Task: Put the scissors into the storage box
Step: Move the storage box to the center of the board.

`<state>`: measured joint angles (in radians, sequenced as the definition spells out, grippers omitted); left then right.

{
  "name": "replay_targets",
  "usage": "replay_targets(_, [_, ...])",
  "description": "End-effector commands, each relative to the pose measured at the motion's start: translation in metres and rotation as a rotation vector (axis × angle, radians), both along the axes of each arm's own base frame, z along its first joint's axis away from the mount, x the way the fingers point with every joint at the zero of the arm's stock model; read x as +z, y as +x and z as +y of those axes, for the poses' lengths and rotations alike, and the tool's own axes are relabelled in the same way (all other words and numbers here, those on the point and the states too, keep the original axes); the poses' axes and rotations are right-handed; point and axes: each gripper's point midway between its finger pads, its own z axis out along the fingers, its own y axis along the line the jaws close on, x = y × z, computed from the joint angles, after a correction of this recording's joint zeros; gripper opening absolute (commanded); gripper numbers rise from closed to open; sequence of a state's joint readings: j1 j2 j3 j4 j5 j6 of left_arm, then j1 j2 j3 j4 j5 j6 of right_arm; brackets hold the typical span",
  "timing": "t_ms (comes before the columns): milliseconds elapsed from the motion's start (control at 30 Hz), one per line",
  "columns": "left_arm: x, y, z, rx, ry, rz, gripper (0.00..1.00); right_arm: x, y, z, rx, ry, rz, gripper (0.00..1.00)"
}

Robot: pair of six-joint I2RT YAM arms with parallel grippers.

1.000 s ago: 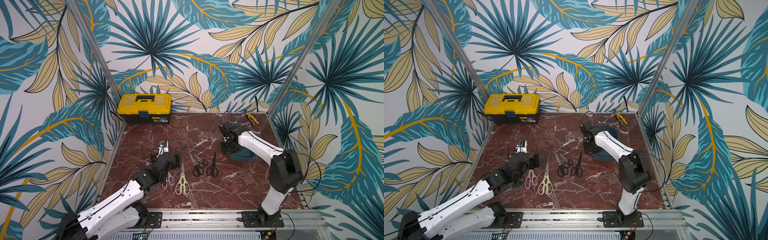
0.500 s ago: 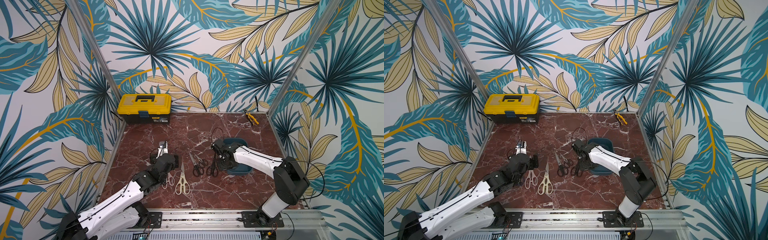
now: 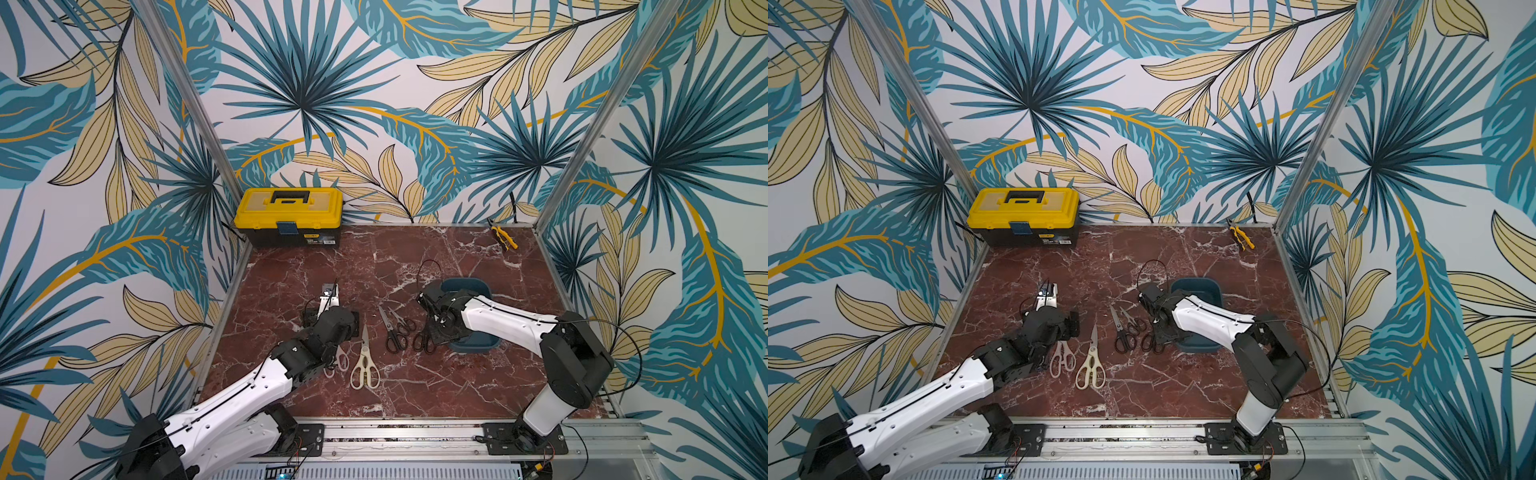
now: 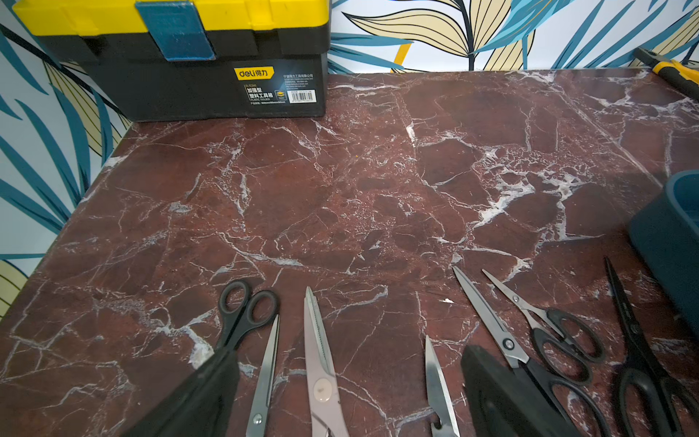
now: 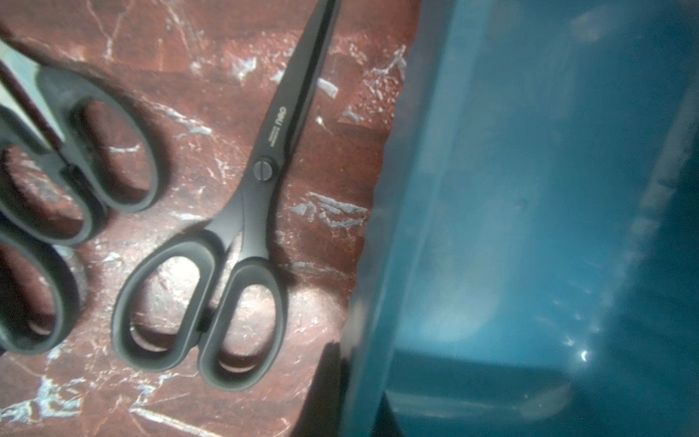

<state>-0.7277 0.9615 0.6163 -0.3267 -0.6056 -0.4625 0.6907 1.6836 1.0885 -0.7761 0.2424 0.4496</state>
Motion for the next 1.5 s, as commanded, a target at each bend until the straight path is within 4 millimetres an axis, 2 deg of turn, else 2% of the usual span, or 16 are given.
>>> replay_targets(0, [0.004, 0.002, -0.001, 0.004, -0.013, -0.010, 0.97, -0.010, -0.007, -0.005, -0.002, -0.032, 0.016, 0.00])
replay_targets(133, [0.003, 0.001, -0.001, 0.007, -0.012, -0.006, 0.97, -0.010, -0.007, -0.008, -0.005, -0.048, 0.005, 0.09])
replay_targets(200, [0.002, 0.001, 0.000, 0.010, -0.013, -0.005, 0.97, -0.011, -0.006, -0.009, -0.004, -0.056, 0.005, 0.19])
replay_targets(333, [0.003, 0.001, -0.001, 0.009, -0.015, -0.003, 0.97, -0.011, -0.005, -0.008, -0.002, -0.058, 0.002, 0.23])
replay_targets(400, [0.003, 0.001, -0.001, 0.009, -0.016, -0.003, 0.97, -0.009, -0.005, -0.008, -0.004, -0.053, -0.003, 0.32])
replay_targets(533, [0.004, 0.001, 0.000, 0.010, -0.016, -0.004, 0.97, -0.001, -0.004, -0.008, 0.001, -0.045, -0.018, 0.42])
replay_targets(667, [0.009, 0.001, -0.002, 0.000, -0.021, -0.013, 0.97, 0.020, -0.001, -0.010, 0.006, -0.055, -0.043, 0.55])
replay_targets(767, [0.013, 0.001, -0.004, -0.025, -0.019, -0.023, 0.98, 0.042, 0.002, -0.012, 0.006, -0.063, -0.067, 0.57])
replay_targets(1000, [0.053, -0.005, -0.035, -0.299, 0.024, -0.153, 1.00, 0.093, 0.007, -0.016, -0.032, -0.021, -0.169, 0.67])
replay_targets(1100, [0.065, -0.016, -0.043, -0.413, 0.044, -0.217, 1.00, 0.103, 0.002, -0.003, -0.023, 0.046, -0.175, 0.67])
replay_targets(1233, [0.058, -0.025, -0.043, -0.466, 0.052, -0.287, 1.00, 0.104, -0.009, 0.022, 0.032, 0.087, -0.154, 0.67])
replay_targets(1467, [0.036, -0.043, -0.051, -0.573, 0.013, -0.362, 1.00, 0.074, -0.033, 0.061, 0.117, 0.081, -0.050, 0.66])
